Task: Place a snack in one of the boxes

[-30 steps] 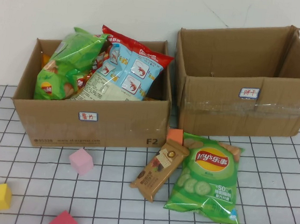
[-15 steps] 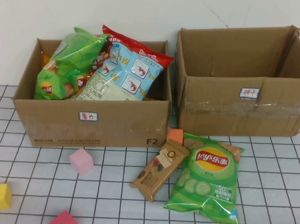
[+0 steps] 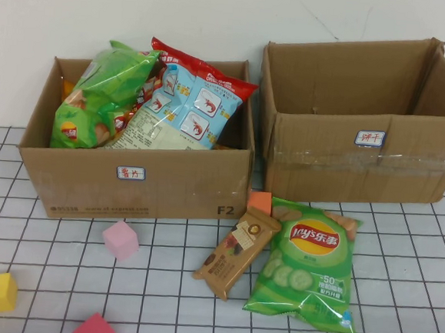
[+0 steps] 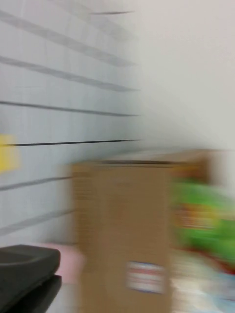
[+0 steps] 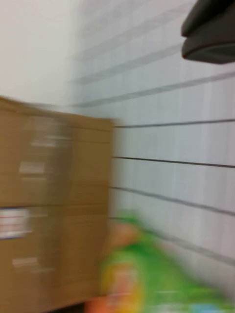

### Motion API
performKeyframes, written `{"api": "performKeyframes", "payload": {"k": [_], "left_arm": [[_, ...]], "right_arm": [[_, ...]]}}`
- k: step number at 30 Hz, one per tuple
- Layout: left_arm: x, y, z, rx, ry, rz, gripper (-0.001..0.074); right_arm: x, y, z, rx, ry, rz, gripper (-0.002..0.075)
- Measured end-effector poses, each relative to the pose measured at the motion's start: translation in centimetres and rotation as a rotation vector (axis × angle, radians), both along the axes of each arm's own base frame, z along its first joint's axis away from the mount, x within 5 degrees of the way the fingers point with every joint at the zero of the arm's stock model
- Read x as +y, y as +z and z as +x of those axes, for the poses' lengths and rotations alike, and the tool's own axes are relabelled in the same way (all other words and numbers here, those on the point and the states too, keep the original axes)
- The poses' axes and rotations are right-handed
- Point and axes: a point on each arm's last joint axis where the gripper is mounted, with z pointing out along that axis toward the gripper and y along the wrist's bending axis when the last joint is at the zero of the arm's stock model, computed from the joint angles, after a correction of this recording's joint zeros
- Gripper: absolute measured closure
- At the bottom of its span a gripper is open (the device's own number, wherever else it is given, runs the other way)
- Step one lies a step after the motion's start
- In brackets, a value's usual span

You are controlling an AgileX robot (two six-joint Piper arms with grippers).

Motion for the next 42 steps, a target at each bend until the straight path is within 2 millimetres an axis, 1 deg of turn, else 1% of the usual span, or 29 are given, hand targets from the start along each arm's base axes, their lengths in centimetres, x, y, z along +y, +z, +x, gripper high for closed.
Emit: {"api": "performKeyframes", "payload": {"k": [6, 11, 14, 19, 23, 25, 27, 30, 32, 34, 37, 39, 42], "left_arm": [[0.1, 3.5, -0.3, -0.390, 0.013, -0.045, 0.0736], [0.3, 5.5, -1.0, -0.623, 0.022, -0.073, 0.0736], [0.4, 6.2, -1.5, -0.715, 0.025, -0.085, 0.0736], [0.5, 6.8, -1.9, -0.790, 0.027, -0.098, 0.0736], [0.6, 7.0, -2.0, -0.809, 0.028, -0.149, 0.0736], [0.9, 6.9, -1.9, -0.794, 0.048, -0.213, 0.0736], [1.1, 7.0, -1.6, -0.698, 0.065, -0.267, 0.0736], [0.9, 8.6, -1.5, -0.534, 0.060, -0.223, 0.0736], [0.6, 10.2, -1.6, -0.457, 0.031, -0.144, 0.0736], [0.2, 11.6, -1.2, -0.396, 0.002, -0.090, 0.0736], [-0.4, 13.3, 0.0, -0.281, -0.048, -0.037, 0.0736], [-0.9, 13.7, 1.4, -0.182, -0.077, -0.011, 0.0736], [-1.4, 13.6, 3.6, -0.042, -0.109, 0.010, 0.0736]], "right_arm": [[0.0, 3.3, 0.0, -0.365, 0.003, 0.019, 0.0725], [0.0, 5.2, -0.6, -0.586, 0.010, 0.073, 0.0725], [0.0, 5.6, -0.8, -0.629, 0.008, 0.086, 0.0725], [0.0, 5.0, -0.5, -0.551, 0.006, 0.103, 0.0725], [0.0, 4.8, -0.4, -0.522, 0.005, 0.102, 0.0725], [0.0, 5.0, -0.4, -0.480, 0.004, 0.100, 0.0725], [0.0, 5.7, -0.5, -0.419, 0.003, 0.097, 0.0725], [0.0, 7.2, -0.8, -0.318, 0.002, 0.092, 0.0725], [0.0, 7.8, -0.6, -0.206, -0.001, 0.087, 0.0725], [0.1, 8.2, 0.2, -0.090, -0.003, 0.088, 0.0725], [0.3, 8.5, 1.6, 0.076, -0.001, 0.110, 0.0725], [0.5, 8.6, 2.6, 0.169, 0.007, 0.128, 0.0725], [1.0, 8.2, 4.6, 0.324, 0.038, 0.129, 0.0725]]}}
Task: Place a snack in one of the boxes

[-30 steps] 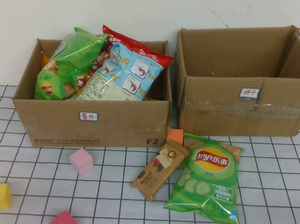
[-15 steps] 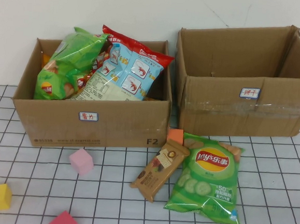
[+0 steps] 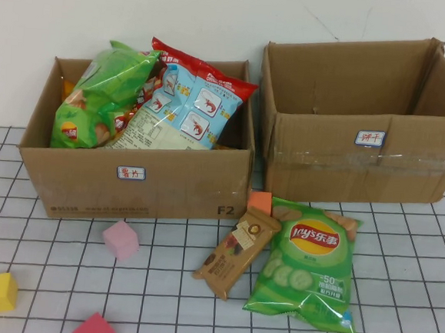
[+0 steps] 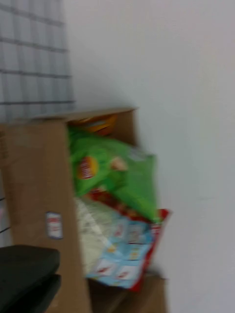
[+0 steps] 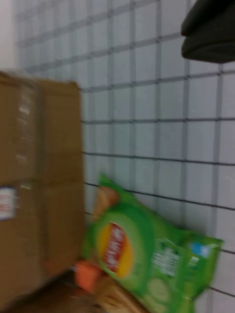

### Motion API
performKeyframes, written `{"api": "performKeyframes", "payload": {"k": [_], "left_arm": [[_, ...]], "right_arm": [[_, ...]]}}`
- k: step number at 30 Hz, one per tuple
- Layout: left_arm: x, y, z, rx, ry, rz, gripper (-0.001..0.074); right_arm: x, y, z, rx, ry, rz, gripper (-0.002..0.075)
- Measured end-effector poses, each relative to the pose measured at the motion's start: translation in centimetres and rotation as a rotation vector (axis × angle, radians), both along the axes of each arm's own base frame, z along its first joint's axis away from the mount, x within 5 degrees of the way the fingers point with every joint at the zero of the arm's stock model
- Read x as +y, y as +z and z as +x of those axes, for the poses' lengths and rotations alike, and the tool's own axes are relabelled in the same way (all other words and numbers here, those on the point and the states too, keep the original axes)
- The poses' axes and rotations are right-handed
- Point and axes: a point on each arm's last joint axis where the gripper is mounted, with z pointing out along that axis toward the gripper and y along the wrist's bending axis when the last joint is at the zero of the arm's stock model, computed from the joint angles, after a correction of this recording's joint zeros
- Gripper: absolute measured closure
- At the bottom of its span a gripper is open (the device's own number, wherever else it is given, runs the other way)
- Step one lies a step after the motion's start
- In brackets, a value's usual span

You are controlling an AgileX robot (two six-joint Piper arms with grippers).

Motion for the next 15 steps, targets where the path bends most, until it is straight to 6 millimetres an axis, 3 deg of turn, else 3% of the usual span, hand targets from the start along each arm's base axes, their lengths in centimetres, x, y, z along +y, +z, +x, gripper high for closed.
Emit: {"api": "performKeyframes", "payload": {"k": [8, 15], "left_arm": [[-1.1, -2.4, 5.0, 0.286, -0.013, -0.141, 0.0736], [-1.9, -4.8, 6.6, 0.490, -0.054, -0.161, 0.0736]], "right_arm": [[2.0, -1.1, 4.5, 0.185, 0.211, 0.028, 0.0725], [3.8, -3.3, 8.5, 0.268, 0.293, 0.264, 0.0707]]}}
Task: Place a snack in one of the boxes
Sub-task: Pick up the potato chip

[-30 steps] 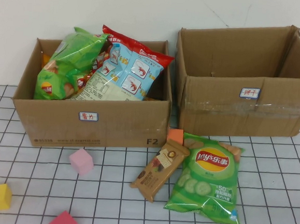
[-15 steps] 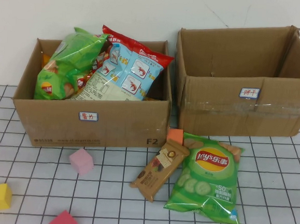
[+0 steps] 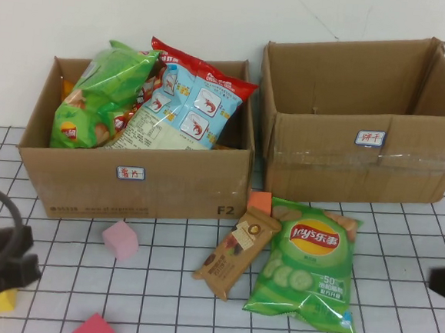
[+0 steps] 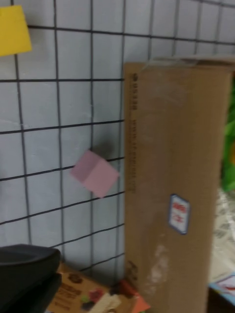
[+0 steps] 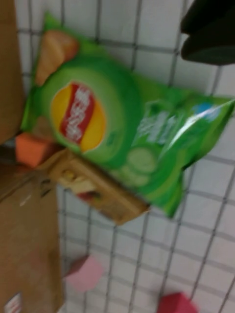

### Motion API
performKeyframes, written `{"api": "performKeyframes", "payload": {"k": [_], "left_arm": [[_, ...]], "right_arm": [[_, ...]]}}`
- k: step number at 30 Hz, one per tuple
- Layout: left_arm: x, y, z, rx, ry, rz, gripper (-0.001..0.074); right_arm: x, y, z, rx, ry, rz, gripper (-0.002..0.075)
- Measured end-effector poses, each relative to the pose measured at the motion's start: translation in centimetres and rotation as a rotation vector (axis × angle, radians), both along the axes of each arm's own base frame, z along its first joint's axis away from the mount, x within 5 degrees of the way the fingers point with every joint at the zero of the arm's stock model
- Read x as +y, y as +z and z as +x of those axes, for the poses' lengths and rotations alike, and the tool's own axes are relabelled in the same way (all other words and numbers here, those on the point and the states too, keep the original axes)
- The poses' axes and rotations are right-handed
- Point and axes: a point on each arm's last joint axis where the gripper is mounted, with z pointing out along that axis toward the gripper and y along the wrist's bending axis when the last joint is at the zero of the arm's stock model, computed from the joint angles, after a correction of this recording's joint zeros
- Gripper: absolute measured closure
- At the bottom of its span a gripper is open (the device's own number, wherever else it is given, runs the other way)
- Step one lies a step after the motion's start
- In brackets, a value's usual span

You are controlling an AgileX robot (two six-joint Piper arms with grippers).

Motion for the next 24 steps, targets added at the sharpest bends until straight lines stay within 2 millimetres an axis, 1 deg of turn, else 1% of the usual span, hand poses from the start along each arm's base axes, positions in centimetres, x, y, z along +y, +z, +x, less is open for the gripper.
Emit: {"api": "performKeyframes", "payload": {"k": [2, 4, 6, 7, 9, 10, 13, 19, 24], "left_arm": [[-0.1, -0.3, 0.1, 0.023, -0.021, 0.014, 0.0736], [-0.2, -0.3, 0.1, 0.022, -0.035, 0.029, 0.0736], [-0.2, -0.3, 0.0, 0.019, -0.045, 0.039, 0.0736], [-0.2, -0.3, 0.0, 0.020, -0.053, 0.046, 0.0736], [-0.3, -0.3, 0.0, 0.023, -0.064, 0.053, 0.0736], [-0.3, -0.3, -0.1, 0.024, -0.069, 0.057, 0.0736], [-0.3, -0.4, -0.1, 0.027, -0.073, 0.058, 0.0736], [-0.3, -0.4, -0.1, 0.031, -0.078, 0.059, 0.0736], [-0.3, -0.4, -0.1, 0.031, -0.078, 0.059, 0.0736]], "right_arm": [[0.4, -0.7, 1.3, -0.009, -0.001, 0.060, 0.0646], [0.5, -1.3, 2.3, -0.006, -0.025, 0.113, 0.0531], [0.6, -2.3, 3.3, 0.024, -0.045, 0.142, 0.0398], [0.8, -3.5, 4.1, 0.065, -0.034, 0.159, 0.0255], [1.2, -4.6, 4.6, 0.113, -0.001, 0.191, 0.0170], [1.5, -5.2, 4.9, 0.143, 0.021, 0.213, 0.0144], [2.2, -6.7, 6.1, 0.216, 0.078, 0.287, 0.0111], [2.9, -9.7, 8.7, 0.319, 0.106, 0.354, 0.0099], [3.4, -10.8, 10.0, 0.350, 0.153, 0.426, 0.0100]]}}
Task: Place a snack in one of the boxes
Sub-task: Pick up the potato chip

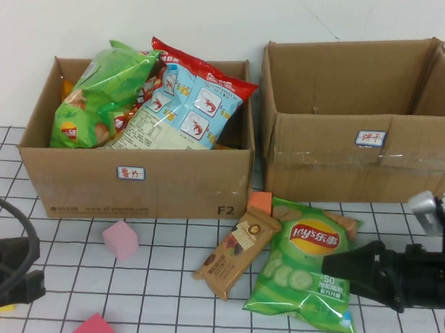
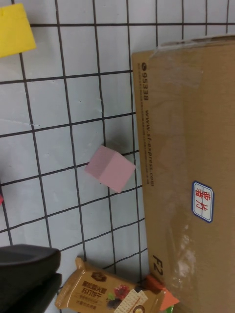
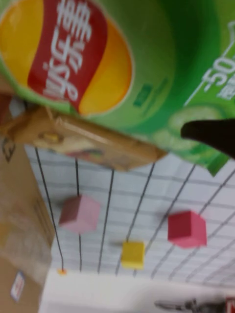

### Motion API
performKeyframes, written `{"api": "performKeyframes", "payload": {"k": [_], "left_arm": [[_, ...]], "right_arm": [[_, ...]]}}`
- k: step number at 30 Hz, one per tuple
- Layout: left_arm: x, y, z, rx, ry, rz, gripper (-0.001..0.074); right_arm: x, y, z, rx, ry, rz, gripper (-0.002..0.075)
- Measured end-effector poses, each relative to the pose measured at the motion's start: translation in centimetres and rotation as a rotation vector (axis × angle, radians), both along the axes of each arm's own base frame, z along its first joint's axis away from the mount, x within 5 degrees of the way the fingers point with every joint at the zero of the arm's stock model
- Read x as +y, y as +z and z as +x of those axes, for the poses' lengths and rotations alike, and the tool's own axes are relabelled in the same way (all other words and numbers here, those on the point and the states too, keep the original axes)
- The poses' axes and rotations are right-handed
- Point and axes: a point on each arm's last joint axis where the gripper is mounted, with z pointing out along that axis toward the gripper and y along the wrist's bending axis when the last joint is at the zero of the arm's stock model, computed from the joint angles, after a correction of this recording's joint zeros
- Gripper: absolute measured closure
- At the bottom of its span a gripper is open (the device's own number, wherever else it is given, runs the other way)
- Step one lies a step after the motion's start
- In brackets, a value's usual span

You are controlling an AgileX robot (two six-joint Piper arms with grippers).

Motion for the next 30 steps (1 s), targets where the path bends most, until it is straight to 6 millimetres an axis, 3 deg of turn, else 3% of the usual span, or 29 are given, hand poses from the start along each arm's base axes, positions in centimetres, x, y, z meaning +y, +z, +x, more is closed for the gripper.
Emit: {"api": "performKeyframes", "payload": {"k": [12, 16, 18, 19, 21, 30], "left_arm": [[-0.1, -0.1, -0.1, 0.016, -0.012, -0.001, 0.0736], [-0.2, -0.2, -0.2, 0.027, -0.021, -0.002, 0.0736], [-0.2, -0.2, -0.2, 0.032, -0.025, -0.002, 0.0736], [-0.2, -0.2, -0.2, 0.034, -0.026, -0.002, 0.0736], [-0.2, -0.3, -0.3, 0.037, -0.029, -0.002, 0.0736], [-0.2, -0.2, -0.2, 0.030, -0.022, -0.002, 0.0736]], "right_arm": [[1.3, -2.5, 0.9, 0.057, 0.048, 0.028, 0.0128], [1.6, -3.0, 1.3, 0.063, 0.059, 0.035, 0.0237], [1.7, -3.0, 1.3, 0.062, 0.065, 0.043, 0.0344], [1.9, -3.0, 1.2, 0.063, 0.077, 0.069, 0.0468], [2.1, -2.7, 1.2, 0.058, 0.085, 0.102, 0.0569], [2.7, -1.3, 0.7, 0.024, 0.159, 0.227, 0.0583]]}}
